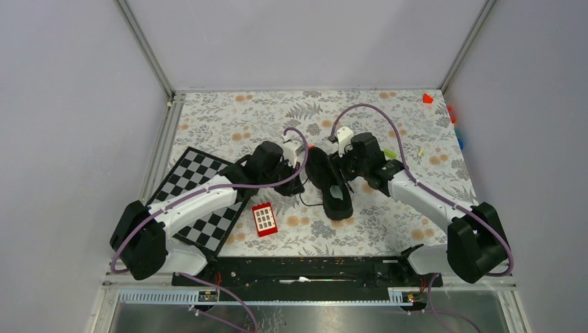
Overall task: Tie the shoes
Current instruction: Cross the shoelace with the shoelace.
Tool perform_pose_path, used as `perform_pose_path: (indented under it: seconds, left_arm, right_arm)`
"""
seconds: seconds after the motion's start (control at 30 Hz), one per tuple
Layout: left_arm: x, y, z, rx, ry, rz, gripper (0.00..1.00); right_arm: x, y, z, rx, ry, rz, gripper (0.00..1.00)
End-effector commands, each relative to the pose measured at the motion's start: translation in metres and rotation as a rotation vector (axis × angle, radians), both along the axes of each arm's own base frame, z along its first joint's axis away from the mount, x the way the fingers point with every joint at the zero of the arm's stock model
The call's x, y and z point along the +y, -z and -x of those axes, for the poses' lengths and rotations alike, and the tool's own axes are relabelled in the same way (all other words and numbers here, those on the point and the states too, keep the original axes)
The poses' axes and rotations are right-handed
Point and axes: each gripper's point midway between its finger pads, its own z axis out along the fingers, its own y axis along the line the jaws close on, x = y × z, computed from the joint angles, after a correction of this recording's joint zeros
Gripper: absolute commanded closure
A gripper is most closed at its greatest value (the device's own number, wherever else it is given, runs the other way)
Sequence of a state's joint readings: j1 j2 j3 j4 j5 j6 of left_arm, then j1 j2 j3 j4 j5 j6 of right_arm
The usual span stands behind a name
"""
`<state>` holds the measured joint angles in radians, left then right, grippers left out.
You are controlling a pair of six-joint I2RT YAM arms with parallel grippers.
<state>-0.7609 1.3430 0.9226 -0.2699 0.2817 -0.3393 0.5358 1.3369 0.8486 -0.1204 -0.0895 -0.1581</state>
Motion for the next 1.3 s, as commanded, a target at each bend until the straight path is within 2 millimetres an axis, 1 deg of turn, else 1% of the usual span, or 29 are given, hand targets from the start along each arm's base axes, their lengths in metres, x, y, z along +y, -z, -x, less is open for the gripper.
perform_pose_path:
  seconds: [0.0,0.17,0.37,0.53,0.67,0.83,0.9,0.97,1.03,1.13,1.27]
  left_arm:
    - [-0.001,-0.020,-0.007,-0.067,-0.005,0.039,1.00]
    - [0.000,-0.020,-0.006,-0.070,-0.004,0.037,1.00]
    - [0.001,-0.018,-0.005,-0.067,-0.002,0.034,1.00]
    - [-0.001,-0.019,-0.006,-0.070,0.001,0.036,1.00]
    - [0.000,-0.018,-0.006,-0.070,0.002,0.031,1.00]
    - [0.001,-0.016,-0.005,-0.066,0.002,0.027,1.00]
    - [0.001,-0.016,-0.005,-0.065,0.004,0.028,1.00]
    - [0.001,-0.016,-0.005,-0.065,0.003,0.028,1.00]
    - [0.001,-0.016,-0.004,-0.065,0.003,0.028,1.00]
    - [0.002,-0.017,-0.004,-0.067,0.003,0.030,1.00]
    - [0.002,-0.016,-0.003,-0.066,0.003,0.027,1.00]
  right_arm:
    - [0.013,-0.028,-0.028,-0.078,0.045,-0.083,0.36]
    - [0.017,-0.031,-0.035,-0.044,0.047,-0.219,0.36]
    - [0.024,-0.032,-0.034,0.020,0.014,-0.320,0.37]
    - [0.028,-0.027,-0.035,0.059,0.002,-0.333,0.37]
    - [0.030,-0.023,-0.030,0.095,-0.012,-0.342,0.37]
    - [0.027,-0.021,-0.025,0.118,-0.009,-0.338,0.37]
    - [0.026,-0.023,-0.023,0.121,-0.006,-0.340,0.37]
    - [0.026,-0.029,-0.022,0.108,-0.013,-0.346,0.36]
    - [0.021,-0.027,-0.015,0.133,-0.008,-0.326,0.34]
    - [0.014,-0.035,-0.012,0.125,-0.006,-0.304,0.33]
    - [0.009,-0.040,-0.010,0.120,-0.019,-0.281,0.32]
